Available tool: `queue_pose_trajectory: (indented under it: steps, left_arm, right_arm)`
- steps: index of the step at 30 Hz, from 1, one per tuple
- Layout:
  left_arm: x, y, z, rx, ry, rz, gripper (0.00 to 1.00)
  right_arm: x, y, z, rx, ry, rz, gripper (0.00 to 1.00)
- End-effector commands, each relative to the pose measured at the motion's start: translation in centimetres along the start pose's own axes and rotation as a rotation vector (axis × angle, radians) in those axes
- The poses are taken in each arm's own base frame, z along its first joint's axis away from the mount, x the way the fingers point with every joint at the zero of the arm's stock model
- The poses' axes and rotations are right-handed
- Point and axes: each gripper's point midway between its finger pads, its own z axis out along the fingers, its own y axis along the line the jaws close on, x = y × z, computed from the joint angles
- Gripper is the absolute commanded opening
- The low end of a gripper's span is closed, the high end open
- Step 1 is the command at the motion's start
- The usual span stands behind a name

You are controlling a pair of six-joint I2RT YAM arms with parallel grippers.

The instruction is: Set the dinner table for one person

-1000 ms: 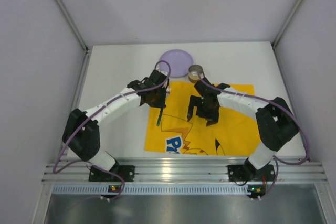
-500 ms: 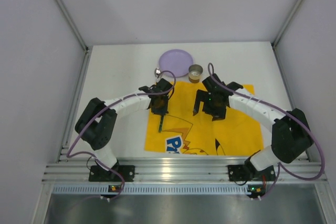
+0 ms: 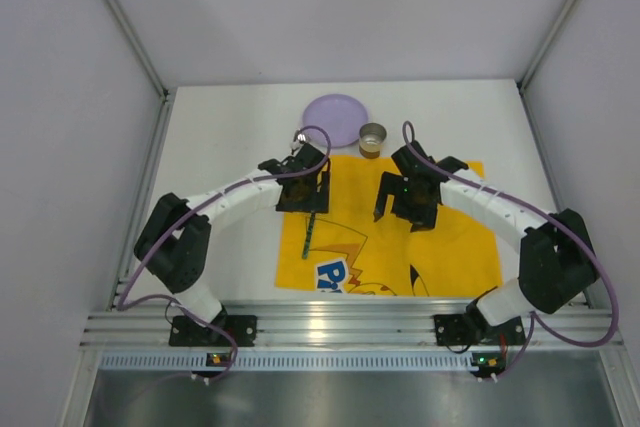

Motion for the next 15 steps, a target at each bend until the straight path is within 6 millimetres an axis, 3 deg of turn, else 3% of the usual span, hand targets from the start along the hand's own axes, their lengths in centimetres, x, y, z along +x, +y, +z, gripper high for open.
queue_pose_trajectory:
  steps: [1,6,15]
  left_arm:
    - [-3.8,2.3,-2.3,-0.058,-0.113,0.01,0.81]
    - [-4.2,4.2,0.4,-0.112,-0.089,0.053,0.65]
    - [-3.3,6.0,5.1,-0.119,-0.009,0.05,0.65]
  right_arm:
    - [-1.0,0.2,-1.3,-0.018,-0.046,-0.002,1.0]
    - [-1.2,0.3,-1.5,-0.025,-0.052,-0.005,1.0]
    - [-1.6,0.7,-2.4,-0.045,-0.075,-0.01,1.0]
